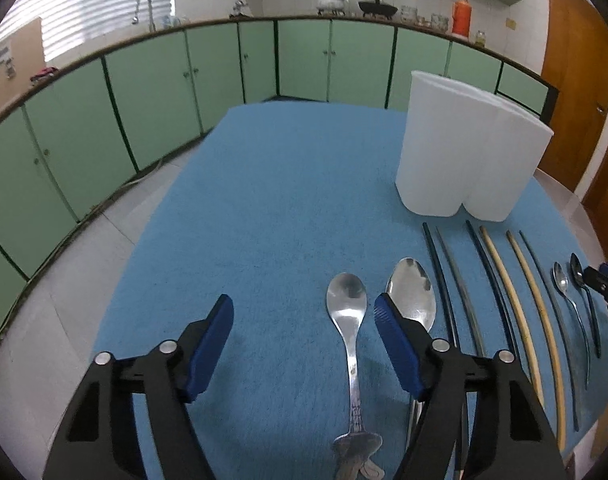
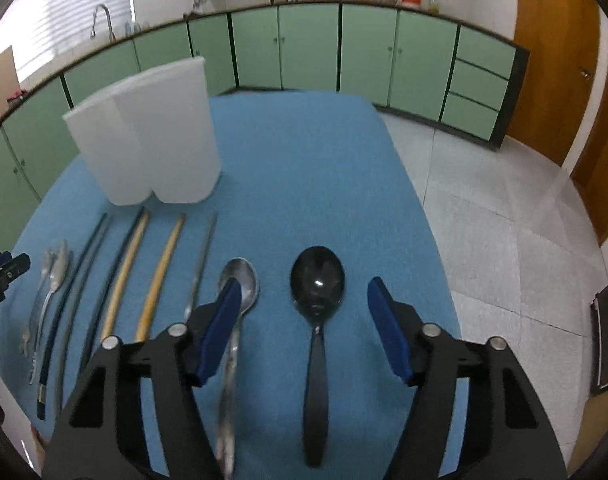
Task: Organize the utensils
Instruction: 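Grasp the ornate-handled silver spoon with the left tool while the right tool grasps the black plastic spoon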
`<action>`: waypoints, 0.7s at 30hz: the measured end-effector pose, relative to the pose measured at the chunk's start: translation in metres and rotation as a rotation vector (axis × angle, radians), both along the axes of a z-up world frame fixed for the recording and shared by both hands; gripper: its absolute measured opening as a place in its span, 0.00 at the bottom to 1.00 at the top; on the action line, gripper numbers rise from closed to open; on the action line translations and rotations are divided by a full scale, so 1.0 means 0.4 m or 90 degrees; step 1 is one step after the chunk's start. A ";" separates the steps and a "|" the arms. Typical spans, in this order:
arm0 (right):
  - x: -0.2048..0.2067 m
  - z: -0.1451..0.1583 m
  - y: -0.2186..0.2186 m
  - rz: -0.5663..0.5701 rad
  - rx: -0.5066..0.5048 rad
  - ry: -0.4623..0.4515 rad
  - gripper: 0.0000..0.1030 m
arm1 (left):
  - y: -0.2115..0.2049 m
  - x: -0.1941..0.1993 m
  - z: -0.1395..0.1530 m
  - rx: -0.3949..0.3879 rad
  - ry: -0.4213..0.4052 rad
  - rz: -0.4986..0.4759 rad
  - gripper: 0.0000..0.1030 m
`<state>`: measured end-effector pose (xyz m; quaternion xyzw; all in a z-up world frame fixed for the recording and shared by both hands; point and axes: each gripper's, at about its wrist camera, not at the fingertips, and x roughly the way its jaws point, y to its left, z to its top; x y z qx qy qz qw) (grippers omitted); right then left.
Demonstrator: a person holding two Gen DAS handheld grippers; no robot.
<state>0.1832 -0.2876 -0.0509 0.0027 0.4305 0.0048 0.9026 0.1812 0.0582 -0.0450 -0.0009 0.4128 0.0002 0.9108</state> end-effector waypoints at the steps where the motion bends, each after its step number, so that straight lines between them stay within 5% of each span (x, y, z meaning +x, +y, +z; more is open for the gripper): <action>1: 0.008 0.002 -0.001 0.002 0.004 0.008 0.58 | -0.004 0.006 -0.008 0.007 0.006 -0.002 0.69; 21: 0.120 -0.028 -0.009 0.000 0.000 0.088 0.38 | 0.006 0.077 -0.046 -0.001 0.041 -0.012 0.68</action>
